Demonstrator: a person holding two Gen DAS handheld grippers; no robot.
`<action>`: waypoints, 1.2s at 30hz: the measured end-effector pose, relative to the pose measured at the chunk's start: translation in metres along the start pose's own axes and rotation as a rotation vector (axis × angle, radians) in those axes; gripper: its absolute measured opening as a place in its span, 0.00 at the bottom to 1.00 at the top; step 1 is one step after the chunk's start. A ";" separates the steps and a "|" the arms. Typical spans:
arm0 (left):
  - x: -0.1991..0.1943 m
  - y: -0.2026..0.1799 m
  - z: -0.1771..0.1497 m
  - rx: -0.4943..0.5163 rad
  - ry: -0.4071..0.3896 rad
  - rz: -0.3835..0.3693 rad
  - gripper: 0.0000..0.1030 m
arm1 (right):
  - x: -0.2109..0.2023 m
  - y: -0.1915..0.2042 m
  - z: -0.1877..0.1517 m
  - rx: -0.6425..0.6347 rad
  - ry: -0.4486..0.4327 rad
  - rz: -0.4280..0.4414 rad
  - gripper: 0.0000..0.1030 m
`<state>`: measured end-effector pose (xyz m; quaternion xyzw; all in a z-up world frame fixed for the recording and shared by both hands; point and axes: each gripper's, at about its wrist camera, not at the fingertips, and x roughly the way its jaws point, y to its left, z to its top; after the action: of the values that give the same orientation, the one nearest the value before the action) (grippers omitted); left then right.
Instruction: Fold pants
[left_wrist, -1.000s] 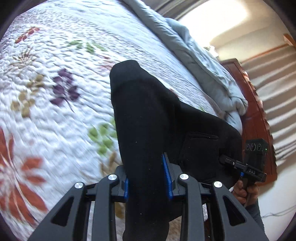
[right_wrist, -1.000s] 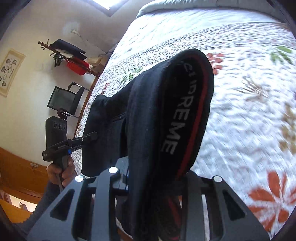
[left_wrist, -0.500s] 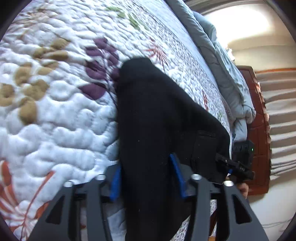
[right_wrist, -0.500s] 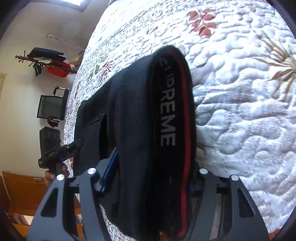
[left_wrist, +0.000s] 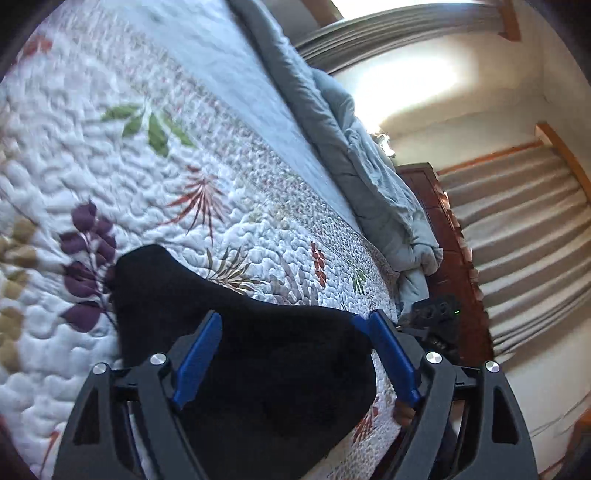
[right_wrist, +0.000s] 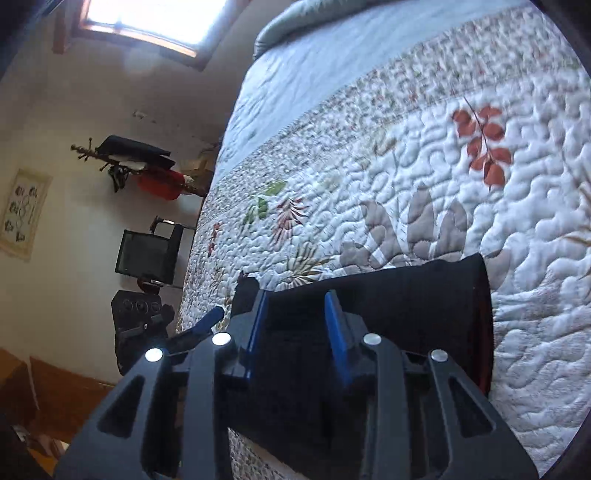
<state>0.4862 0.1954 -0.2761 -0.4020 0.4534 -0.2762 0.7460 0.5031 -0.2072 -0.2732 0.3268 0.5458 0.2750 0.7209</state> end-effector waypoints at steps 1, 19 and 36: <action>0.009 0.009 0.000 -0.031 0.011 -0.001 0.80 | 0.009 -0.012 0.001 0.032 0.001 -0.023 0.15; -0.077 0.000 -0.107 -0.017 -0.076 -0.055 0.83 | -0.068 -0.034 -0.090 -0.010 -0.024 0.142 0.08; -0.112 0.032 -0.162 -0.197 -0.084 0.030 0.84 | -0.106 -0.071 -0.150 0.231 -0.132 0.033 0.36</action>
<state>0.2933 0.2427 -0.2957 -0.4779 0.4526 -0.2018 0.7253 0.3339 -0.3059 -0.2923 0.4339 0.5197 0.2003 0.7082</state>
